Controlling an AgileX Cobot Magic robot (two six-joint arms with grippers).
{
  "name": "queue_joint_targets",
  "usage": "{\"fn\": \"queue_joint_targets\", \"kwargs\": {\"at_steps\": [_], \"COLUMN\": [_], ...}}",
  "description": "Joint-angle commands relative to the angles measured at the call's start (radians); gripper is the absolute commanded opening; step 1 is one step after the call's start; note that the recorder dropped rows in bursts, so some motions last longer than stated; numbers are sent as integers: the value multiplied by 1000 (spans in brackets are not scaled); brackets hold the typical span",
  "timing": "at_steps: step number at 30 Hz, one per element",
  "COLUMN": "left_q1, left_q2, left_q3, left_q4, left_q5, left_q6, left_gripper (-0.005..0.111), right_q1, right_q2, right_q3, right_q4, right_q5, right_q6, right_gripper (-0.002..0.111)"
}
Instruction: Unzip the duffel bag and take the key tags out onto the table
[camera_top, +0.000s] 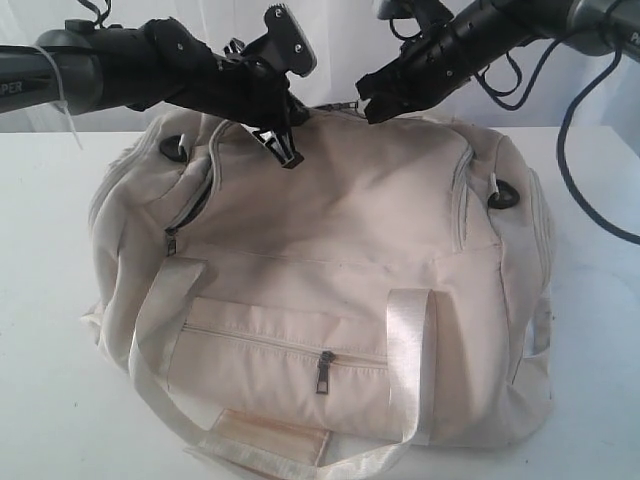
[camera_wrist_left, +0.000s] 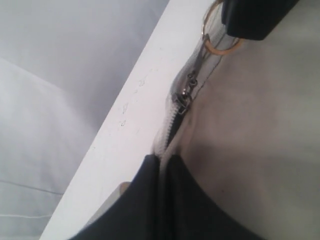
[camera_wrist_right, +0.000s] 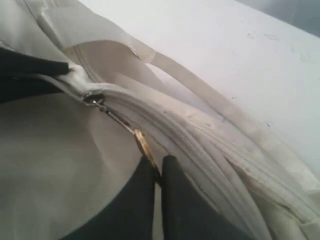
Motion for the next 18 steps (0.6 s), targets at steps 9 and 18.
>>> {"fn": "queue_joint_targets", "kwargs": {"at_steps": [9, 18], "left_q1": [35, 35], "left_q2": [-59, -82], "left_q3": [8, 8], "left_q4": [44, 44], "left_q5": [29, 110], "left_q6": [-20, -2], "left_gripper": [0, 0], "right_q1": [-88, -88], "right_q2": [-24, -47], "right_q3": [-2, -2], "right_q4": [-140, 151], "right_q5": [-77, -67], "right_q6": [50, 27], "right_gripper": [0, 0]}}
